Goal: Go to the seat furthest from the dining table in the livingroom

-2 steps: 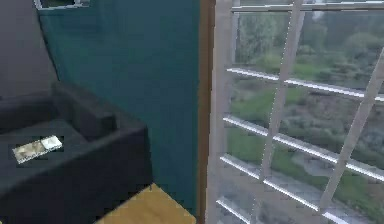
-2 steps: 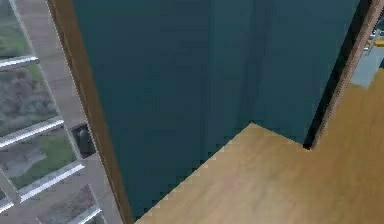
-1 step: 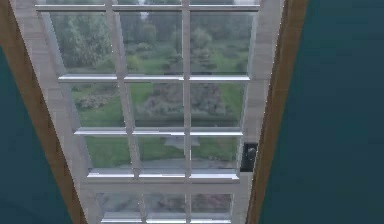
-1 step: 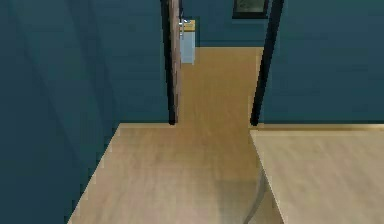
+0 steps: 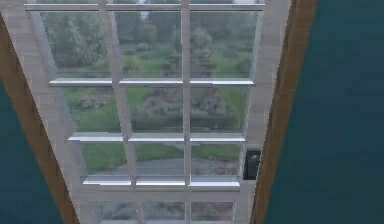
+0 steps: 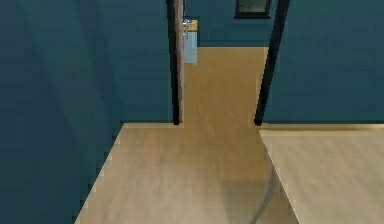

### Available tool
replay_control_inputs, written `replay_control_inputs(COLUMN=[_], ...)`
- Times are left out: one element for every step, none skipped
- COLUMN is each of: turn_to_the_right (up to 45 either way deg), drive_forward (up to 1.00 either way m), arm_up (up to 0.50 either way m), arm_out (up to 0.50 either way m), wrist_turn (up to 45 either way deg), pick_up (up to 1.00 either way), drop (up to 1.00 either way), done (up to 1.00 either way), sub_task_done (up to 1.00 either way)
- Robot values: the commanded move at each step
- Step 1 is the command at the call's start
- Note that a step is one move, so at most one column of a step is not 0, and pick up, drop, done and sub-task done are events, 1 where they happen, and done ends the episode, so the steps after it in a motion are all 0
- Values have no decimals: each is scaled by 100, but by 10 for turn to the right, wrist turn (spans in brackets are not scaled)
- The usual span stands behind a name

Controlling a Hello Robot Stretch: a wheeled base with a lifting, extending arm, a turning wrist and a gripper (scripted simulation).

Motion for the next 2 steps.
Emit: replay_control_inputs(turn_to_the_right=[-450, -390], drive_forward=[0, 0], arm_up=[0, 0], arm_out=[0, 0], wrist_turn=[0, 0], pick_up=[0, 0], drop=[0, 0], done=[0, 0], sub_task_done=[0, 0])
